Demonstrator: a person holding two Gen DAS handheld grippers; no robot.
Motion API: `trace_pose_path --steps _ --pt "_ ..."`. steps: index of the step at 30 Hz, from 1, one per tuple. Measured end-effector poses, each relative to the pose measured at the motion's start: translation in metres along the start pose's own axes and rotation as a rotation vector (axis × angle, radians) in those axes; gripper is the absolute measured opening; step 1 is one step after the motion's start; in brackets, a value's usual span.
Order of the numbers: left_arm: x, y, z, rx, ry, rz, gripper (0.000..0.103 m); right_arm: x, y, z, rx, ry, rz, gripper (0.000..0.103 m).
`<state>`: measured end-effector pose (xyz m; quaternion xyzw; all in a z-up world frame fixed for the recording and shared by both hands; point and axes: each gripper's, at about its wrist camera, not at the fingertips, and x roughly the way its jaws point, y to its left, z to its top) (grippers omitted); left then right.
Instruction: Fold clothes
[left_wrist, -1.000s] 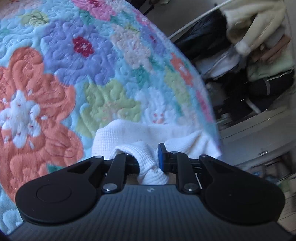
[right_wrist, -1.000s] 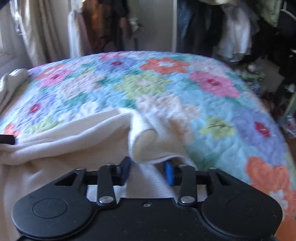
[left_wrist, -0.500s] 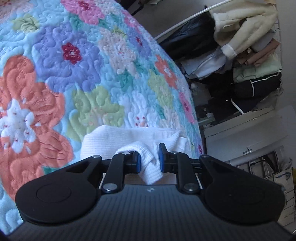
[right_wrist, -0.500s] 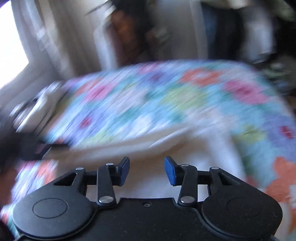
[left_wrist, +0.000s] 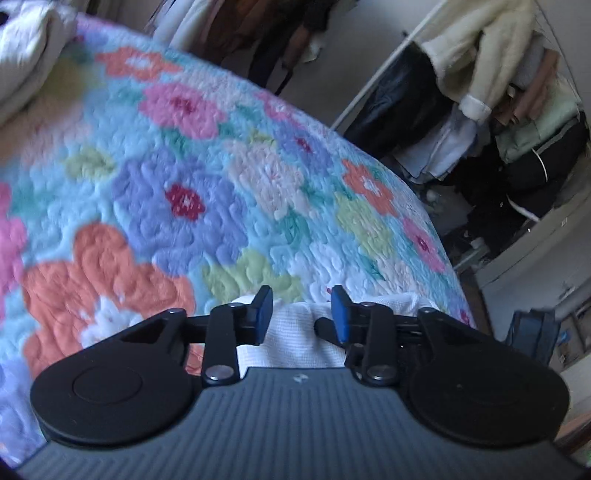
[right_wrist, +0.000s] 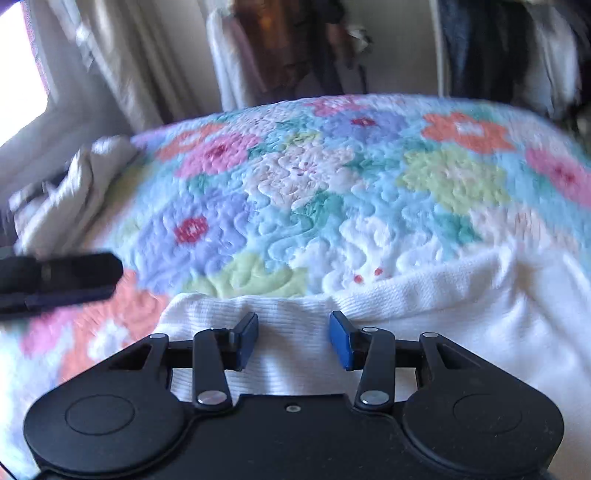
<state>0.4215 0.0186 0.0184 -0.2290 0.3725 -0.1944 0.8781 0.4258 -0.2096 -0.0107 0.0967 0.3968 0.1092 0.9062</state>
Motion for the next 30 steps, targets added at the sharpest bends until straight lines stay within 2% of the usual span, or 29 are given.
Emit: trace_pose_path --steps 3,5,7,9,12,13,16,19,24,28,30 --pt "0.005 -0.009 -0.007 0.049 0.034 0.001 0.045 -0.025 -0.005 -0.009 0.019 -0.021 -0.024 0.048" --pt "0.017 -0.019 -0.017 0.106 0.084 0.046 0.049 -0.049 -0.012 -0.023 -0.048 -0.043 -0.084 0.055" --pt "0.031 -0.028 -0.032 0.169 0.130 0.112 0.049 -0.074 -0.029 -0.041 -0.076 -0.056 -0.162 0.057" --pt "0.047 -0.035 -0.049 0.246 0.167 0.183 0.051 -0.095 -0.054 -0.056 -0.012 -0.043 -0.230 0.057" --pt "0.062 -0.040 -0.073 0.309 0.185 0.341 0.053 -0.117 -0.095 -0.075 0.124 -0.049 -0.228 0.056" --pt "0.063 -0.043 -0.080 0.334 0.167 0.358 0.052 -0.119 -0.107 -0.081 0.150 -0.066 -0.226 0.055" --pt "0.062 -0.053 -0.093 0.430 0.135 0.402 0.054 -0.114 -0.134 -0.096 0.212 -0.102 -0.192 0.040" --pt "0.056 -0.052 -0.091 0.381 0.148 0.407 0.055 -0.111 -0.141 -0.098 0.225 -0.113 -0.183 0.033" --pt "0.026 -0.061 -0.086 0.367 0.145 0.410 0.056 -0.130 -0.129 -0.099 0.134 -0.131 -0.315 0.036" --pt "-0.004 -0.080 -0.082 0.356 0.108 0.310 0.061 -0.155 -0.126 -0.105 0.149 -0.152 -0.386 0.055" --pt "-0.015 -0.090 -0.086 0.365 0.099 0.265 0.068 -0.166 -0.126 -0.110 0.169 -0.172 -0.387 0.057"
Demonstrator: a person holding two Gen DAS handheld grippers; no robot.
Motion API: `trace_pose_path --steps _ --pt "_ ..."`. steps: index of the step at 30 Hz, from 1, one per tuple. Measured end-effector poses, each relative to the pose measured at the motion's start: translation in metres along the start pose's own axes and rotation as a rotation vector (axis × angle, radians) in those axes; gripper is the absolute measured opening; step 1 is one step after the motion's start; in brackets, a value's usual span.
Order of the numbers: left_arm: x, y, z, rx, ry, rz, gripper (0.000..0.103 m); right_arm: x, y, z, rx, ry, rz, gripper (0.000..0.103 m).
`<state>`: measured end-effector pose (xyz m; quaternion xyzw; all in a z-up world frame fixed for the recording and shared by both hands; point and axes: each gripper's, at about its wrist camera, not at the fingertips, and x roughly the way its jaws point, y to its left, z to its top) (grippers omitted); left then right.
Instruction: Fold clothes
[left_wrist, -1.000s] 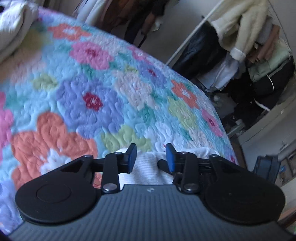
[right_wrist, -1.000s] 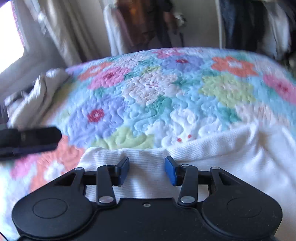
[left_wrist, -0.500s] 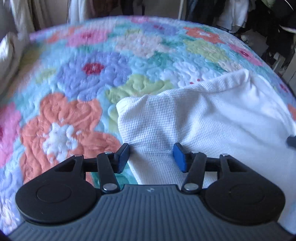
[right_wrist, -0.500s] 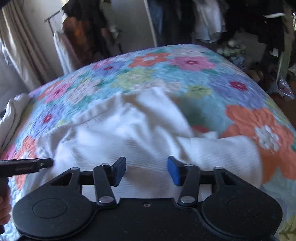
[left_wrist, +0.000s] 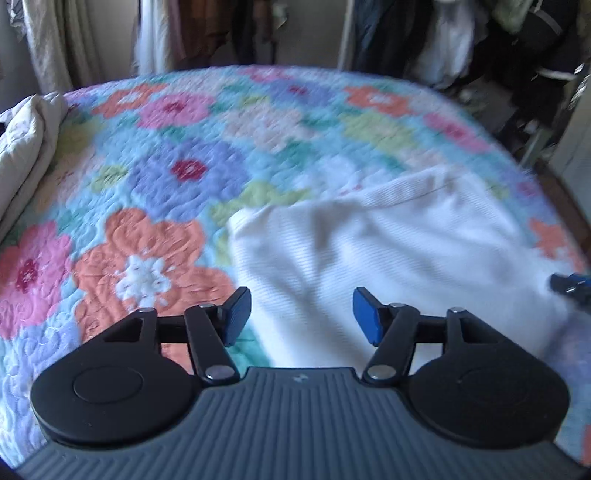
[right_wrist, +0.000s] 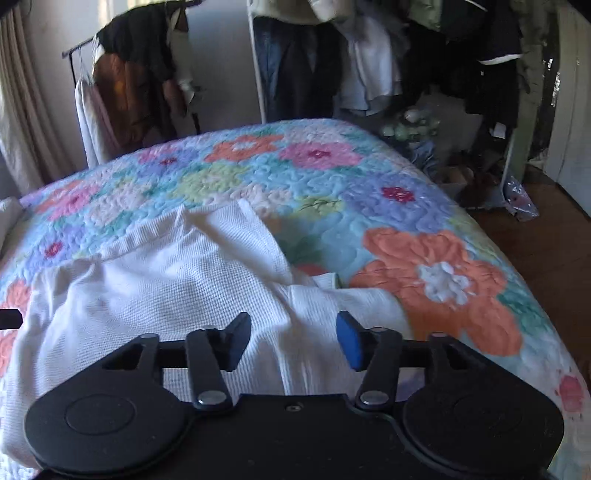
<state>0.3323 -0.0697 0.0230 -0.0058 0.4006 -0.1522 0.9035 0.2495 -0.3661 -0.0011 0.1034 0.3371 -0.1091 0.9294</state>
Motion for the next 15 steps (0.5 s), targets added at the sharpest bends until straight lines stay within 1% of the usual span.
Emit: trace_pose_path --steps 3,5,7,10,13,15 --pt "-0.006 -0.012 -0.010 0.001 0.020 -0.051 0.070 -0.006 -0.011 -0.011 0.108 0.044 0.059 0.058" --pt "-0.005 -0.016 -0.021 -0.010 0.051 -0.076 0.070 -0.009 -0.017 -0.018 0.170 0.071 0.095 0.058" --pt "-0.003 -0.018 -0.034 -0.037 0.079 -0.078 0.070 -0.014 -0.018 -0.024 0.202 0.079 0.115 0.058" --pt "-0.005 -0.018 -0.053 -0.065 0.110 -0.065 0.070 -0.025 -0.015 -0.031 0.221 0.070 0.126 0.060" --pt "-0.014 -0.018 -0.066 -0.077 0.115 -0.056 0.070 -0.034 -0.010 -0.041 0.206 0.080 0.121 0.061" --pt "-0.024 -0.021 -0.073 -0.064 0.107 -0.046 0.070 -0.040 -0.005 -0.046 0.180 0.092 0.126 0.061"
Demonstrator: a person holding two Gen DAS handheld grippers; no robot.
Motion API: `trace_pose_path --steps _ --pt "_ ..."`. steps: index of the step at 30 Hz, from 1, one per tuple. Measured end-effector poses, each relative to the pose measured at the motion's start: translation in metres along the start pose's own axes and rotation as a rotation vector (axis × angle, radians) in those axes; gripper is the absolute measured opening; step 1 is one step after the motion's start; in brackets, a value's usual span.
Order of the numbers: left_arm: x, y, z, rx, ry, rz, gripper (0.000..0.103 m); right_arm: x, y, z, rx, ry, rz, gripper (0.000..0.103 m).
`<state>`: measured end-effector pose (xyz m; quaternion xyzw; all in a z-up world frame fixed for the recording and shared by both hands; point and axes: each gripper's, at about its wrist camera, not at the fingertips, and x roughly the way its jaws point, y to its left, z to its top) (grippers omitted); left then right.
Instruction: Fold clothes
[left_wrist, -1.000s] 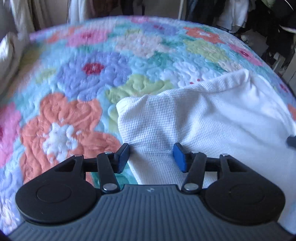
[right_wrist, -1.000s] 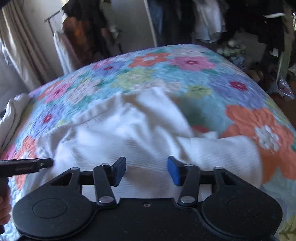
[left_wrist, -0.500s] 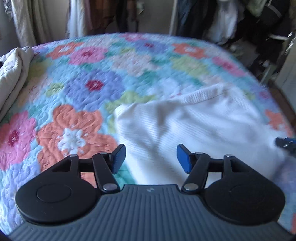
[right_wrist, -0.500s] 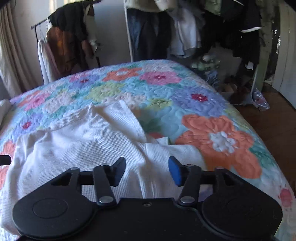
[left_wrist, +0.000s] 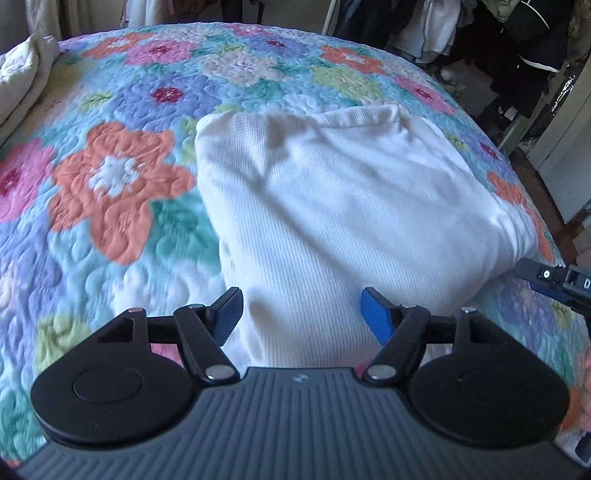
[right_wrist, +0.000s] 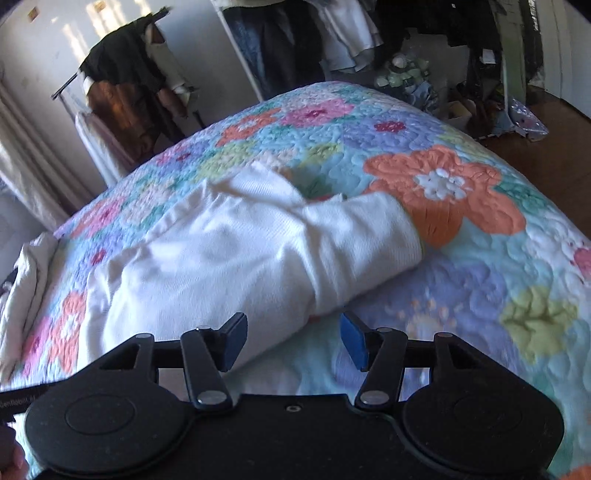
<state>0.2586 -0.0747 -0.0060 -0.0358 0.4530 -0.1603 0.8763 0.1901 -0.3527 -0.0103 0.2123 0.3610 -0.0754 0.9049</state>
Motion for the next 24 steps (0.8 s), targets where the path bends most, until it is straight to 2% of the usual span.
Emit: trace_pose_path --steps 4,8,13,16,21,24 --pt "-0.021 -0.008 -0.015 0.030 -0.034 0.015 0.072 -0.016 0.013 -0.014 -0.071 0.001 -0.005 0.061" --pt "-0.042 -0.016 -0.037 0.054 -0.065 0.026 0.074 -0.030 0.022 -0.032 -0.111 -0.013 -0.047 0.064" --pt "-0.057 -0.032 -0.058 0.095 -0.066 0.025 0.074 -0.047 0.032 -0.048 -0.149 -0.035 -0.078 0.065" --pt "-0.067 -0.042 -0.068 0.126 -0.074 0.010 0.078 -0.058 0.037 -0.052 -0.152 -0.060 -0.085 0.067" --pt "-0.080 -0.050 -0.074 0.136 -0.086 -0.012 0.079 -0.068 0.049 -0.067 -0.193 -0.062 -0.095 0.071" --pt "-0.084 -0.052 -0.073 0.135 -0.088 0.004 0.079 -0.070 0.055 -0.078 -0.216 -0.049 -0.061 0.071"
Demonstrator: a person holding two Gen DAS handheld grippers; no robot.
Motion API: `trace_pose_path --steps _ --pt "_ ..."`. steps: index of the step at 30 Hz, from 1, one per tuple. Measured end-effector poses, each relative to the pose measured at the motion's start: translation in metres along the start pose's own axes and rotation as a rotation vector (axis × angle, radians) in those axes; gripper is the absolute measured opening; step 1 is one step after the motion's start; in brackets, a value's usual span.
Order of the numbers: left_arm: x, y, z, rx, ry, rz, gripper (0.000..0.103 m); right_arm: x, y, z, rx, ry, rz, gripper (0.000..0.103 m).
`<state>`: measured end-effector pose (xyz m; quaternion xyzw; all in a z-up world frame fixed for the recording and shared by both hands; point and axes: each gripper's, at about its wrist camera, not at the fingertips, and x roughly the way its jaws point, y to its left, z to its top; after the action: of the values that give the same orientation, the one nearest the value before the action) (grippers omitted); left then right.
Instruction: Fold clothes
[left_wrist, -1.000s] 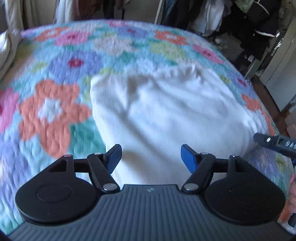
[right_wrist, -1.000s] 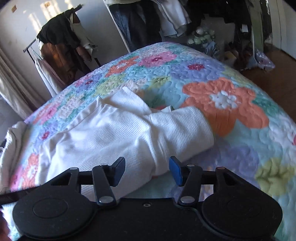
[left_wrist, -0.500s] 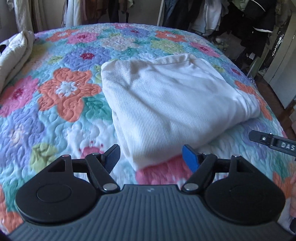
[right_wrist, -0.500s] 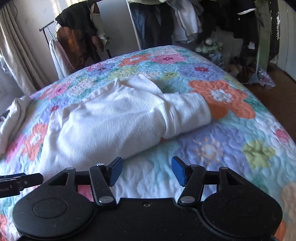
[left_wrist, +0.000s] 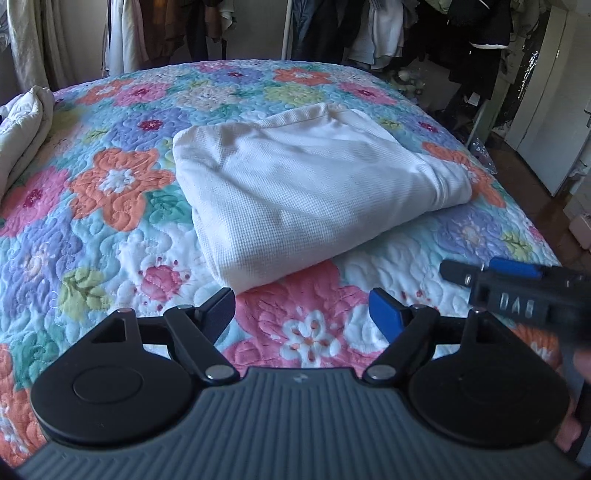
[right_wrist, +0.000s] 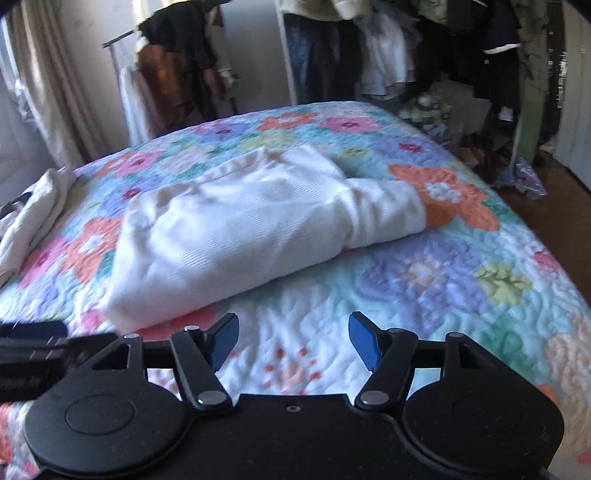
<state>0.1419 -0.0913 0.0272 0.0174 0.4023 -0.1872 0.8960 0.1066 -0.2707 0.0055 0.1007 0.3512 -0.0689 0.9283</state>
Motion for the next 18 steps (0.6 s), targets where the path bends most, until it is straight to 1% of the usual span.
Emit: trace_pose_path --steps 3,4,5,6,7,9,10,13,15,18 --pt "-0.004 0.002 0.001 -0.007 0.003 0.010 0.083 -0.004 0.009 -0.006 -0.047 -0.006 -0.018 0.071" --pt "-0.006 0.003 0.001 -0.005 0.002 0.008 0.084 -0.005 0.011 -0.006 -0.057 -0.011 -0.025 0.075" --pt "-0.008 0.003 0.000 0.003 -0.002 0.002 0.085 -0.006 0.013 -0.006 -0.058 -0.016 -0.030 0.082" --pt "-0.010 0.004 0.000 0.012 -0.007 -0.018 0.085 -0.006 0.014 -0.005 -0.058 -0.021 -0.034 0.083" --pt "-0.012 0.005 -0.001 0.016 -0.011 -0.055 0.085 -0.007 0.015 -0.005 -0.059 -0.025 -0.036 0.083" --pt "-0.015 0.005 -0.001 0.006 -0.011 -0.107 0.086 -0.007 0.017 -0.005 -0.068 -0.025 -0.034 0.083" --pt "-0.016 0.004 0.000 0.012 -0.009 -0.108 0.086 -0.008 0.018 -0.005 -0.073 -0.025 -0.036 0.084" --pt "-0.018 -0.003 0.000 0.040 -0.012 -0.091 0.093 -0.008 0.019 -0.006 -0.077 -0.028 -0.052 0.084" --pt "-0.018 -0.005 0.001 0.040 -0.017 -0.091 0.100 -0.008 0.019 -0.006 -0.073 -0.030 -0.058 0.084" --pt "-0.021 -0.002 0.002 -0.004 -0.045 -0.081 0.100 -0.007 0.020 -0.006 -0.072 -0.024 -0.061 0.084"
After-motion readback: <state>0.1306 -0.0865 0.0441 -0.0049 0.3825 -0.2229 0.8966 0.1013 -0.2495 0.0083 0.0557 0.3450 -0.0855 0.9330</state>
